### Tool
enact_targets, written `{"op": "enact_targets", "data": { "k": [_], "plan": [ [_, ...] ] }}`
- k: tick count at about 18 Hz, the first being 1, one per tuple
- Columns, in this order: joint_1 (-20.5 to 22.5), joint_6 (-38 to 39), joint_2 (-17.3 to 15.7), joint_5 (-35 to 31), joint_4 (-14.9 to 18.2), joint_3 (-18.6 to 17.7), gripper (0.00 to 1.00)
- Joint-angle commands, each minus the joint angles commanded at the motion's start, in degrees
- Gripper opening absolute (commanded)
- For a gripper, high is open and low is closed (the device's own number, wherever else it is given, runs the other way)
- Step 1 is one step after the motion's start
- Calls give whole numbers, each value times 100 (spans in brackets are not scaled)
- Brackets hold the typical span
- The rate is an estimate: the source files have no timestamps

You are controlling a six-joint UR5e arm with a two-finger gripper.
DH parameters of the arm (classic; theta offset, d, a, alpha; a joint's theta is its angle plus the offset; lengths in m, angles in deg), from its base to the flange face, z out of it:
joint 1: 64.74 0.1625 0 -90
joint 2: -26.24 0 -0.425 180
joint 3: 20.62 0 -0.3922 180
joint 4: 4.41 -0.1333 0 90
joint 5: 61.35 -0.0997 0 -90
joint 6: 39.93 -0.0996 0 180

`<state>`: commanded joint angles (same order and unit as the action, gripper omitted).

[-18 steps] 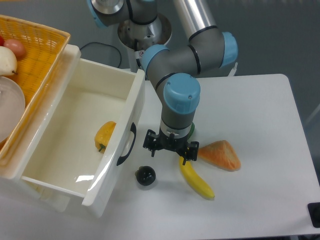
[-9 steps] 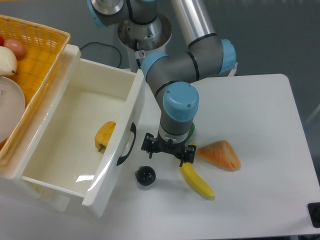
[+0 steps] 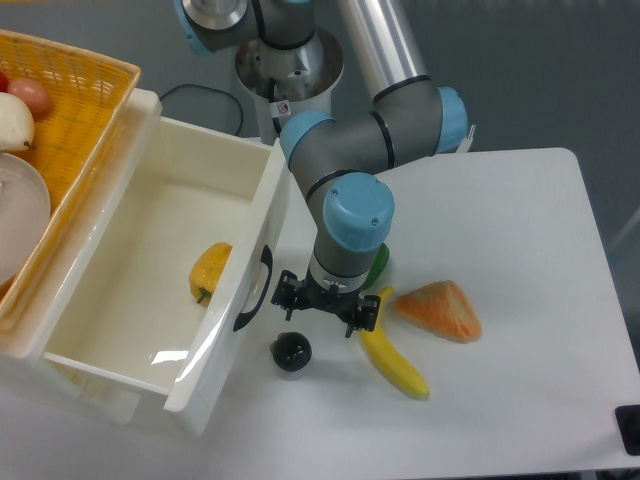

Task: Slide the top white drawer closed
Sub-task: 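Move the gripper toward the open white drawer's front face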

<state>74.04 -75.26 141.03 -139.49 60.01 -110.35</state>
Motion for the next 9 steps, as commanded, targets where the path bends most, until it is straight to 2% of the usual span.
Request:
{"op": "enact_targets", "data": {
  "k": [9],
  "plan": [
    [-61,0,-18,141,9,-9,100]
  ]
}}
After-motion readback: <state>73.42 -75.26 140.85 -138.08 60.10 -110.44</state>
